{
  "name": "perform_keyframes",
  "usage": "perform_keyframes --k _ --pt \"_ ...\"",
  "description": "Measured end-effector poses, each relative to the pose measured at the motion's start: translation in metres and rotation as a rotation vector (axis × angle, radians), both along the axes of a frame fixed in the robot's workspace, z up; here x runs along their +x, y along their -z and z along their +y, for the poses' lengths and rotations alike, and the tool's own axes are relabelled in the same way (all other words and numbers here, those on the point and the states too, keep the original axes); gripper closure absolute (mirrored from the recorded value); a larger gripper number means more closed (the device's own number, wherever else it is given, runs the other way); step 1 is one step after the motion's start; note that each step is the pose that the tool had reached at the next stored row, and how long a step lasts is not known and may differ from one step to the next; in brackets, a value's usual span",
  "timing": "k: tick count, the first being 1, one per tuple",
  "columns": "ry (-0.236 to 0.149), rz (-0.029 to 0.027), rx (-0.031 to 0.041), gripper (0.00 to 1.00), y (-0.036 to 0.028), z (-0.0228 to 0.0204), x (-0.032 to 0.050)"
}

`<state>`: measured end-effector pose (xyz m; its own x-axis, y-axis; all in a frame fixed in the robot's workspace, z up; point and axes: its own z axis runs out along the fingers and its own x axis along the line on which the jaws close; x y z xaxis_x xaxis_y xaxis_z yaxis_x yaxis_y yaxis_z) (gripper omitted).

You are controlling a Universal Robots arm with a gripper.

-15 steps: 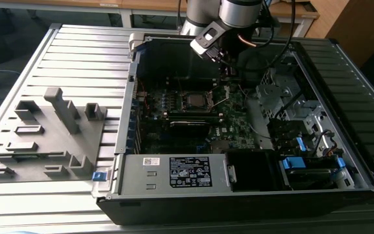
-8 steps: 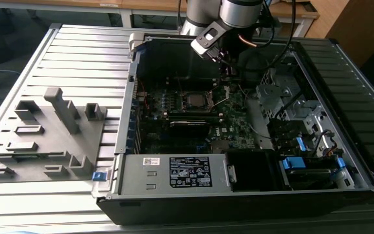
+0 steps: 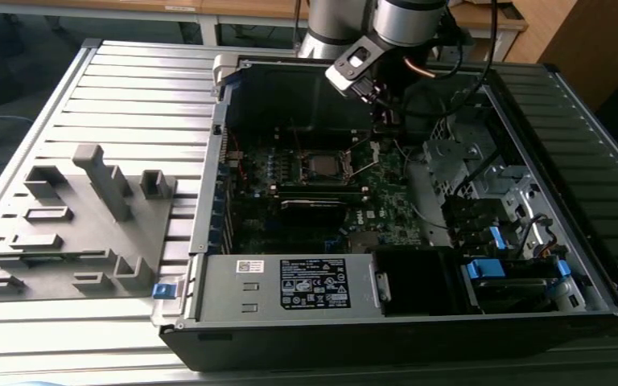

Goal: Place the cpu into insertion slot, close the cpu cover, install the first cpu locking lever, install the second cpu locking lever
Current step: 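Close the cpu cover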

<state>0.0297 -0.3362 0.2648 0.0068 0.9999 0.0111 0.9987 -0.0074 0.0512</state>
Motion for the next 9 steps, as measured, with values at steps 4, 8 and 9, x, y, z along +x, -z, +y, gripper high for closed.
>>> perform_keyframes --k 4,8,9 --pt "0.0 0.0 -0.0001 0.89 0.0 0.0003 0.0075" --pt "0.005 0.0 -0.0007 0.89 0.0 0.0007 0.0136" --pt "0.01 0.0 -0.0008 0.89 0.0001 0.0008 0.0145"
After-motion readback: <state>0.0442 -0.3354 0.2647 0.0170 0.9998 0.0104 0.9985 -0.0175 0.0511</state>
